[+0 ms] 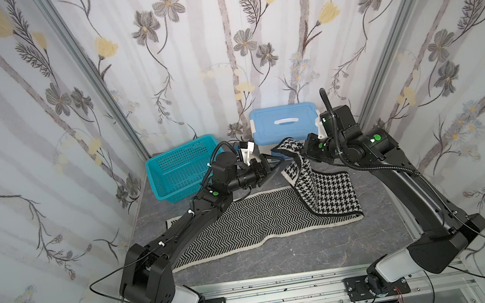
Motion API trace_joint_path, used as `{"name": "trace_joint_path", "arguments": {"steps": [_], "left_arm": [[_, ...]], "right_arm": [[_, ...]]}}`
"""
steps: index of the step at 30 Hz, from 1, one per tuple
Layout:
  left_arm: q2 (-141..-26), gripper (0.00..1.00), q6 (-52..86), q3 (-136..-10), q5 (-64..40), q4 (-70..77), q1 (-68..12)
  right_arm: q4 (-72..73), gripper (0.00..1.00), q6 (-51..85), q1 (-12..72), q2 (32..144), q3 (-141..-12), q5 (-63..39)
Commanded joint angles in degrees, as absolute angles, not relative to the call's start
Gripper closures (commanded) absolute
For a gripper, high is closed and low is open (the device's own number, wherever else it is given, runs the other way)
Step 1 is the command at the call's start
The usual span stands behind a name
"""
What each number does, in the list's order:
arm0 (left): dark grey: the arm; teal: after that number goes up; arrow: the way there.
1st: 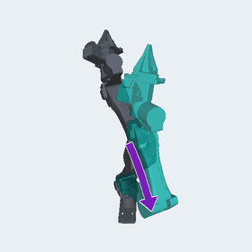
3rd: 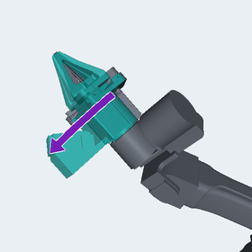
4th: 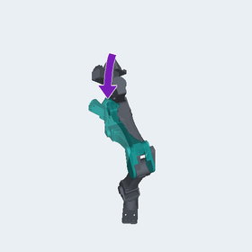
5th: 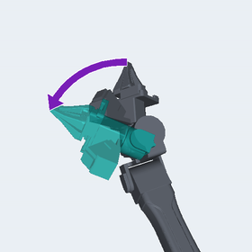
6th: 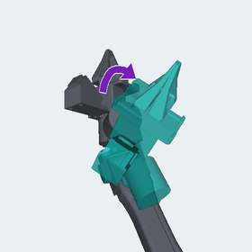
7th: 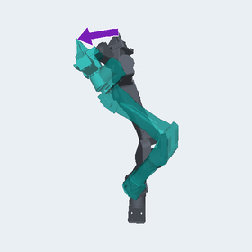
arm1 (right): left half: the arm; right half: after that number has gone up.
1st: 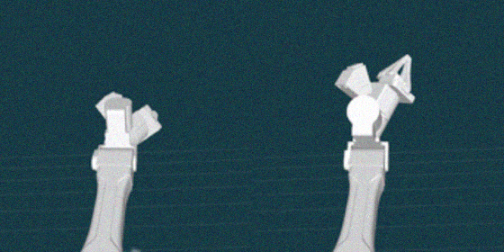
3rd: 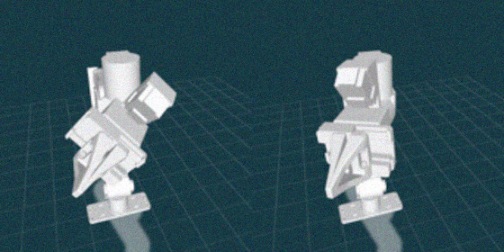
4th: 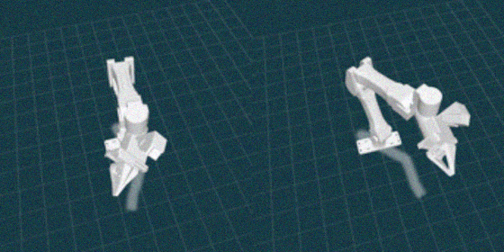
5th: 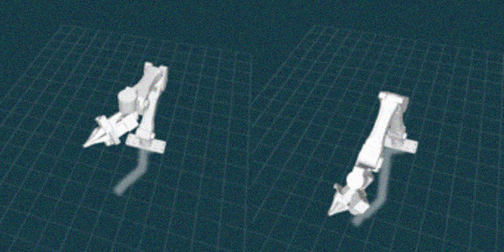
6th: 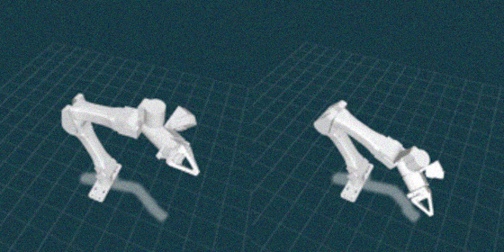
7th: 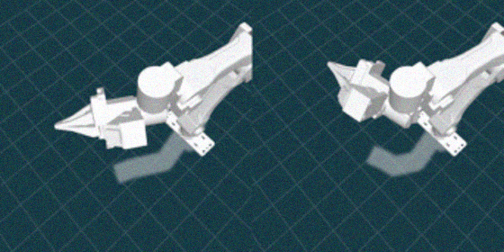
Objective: Roll up the scarf and place it into the basket
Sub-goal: Flatten out the scarf at the center of the board.
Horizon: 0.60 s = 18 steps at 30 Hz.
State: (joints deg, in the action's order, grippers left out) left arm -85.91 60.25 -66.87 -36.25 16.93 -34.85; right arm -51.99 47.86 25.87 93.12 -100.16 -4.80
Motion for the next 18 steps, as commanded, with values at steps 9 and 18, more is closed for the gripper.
{"name": "trace_joint_path", "arguments": {"steps": [9,18], "left_arm": [[-93.2,0.19,63.0,-71.9,-35.3,23.3,-36.7],[-95.3,0.53,64.7,-72.6,-33.9,26.7,-38.3]], "right_arm": [[-48.2,1.0,49.0,26.0,92.0,-97.6,-7.3],[-47.8,1.0,49.2,26.0,89.1,-94.9,-7.8]]}}
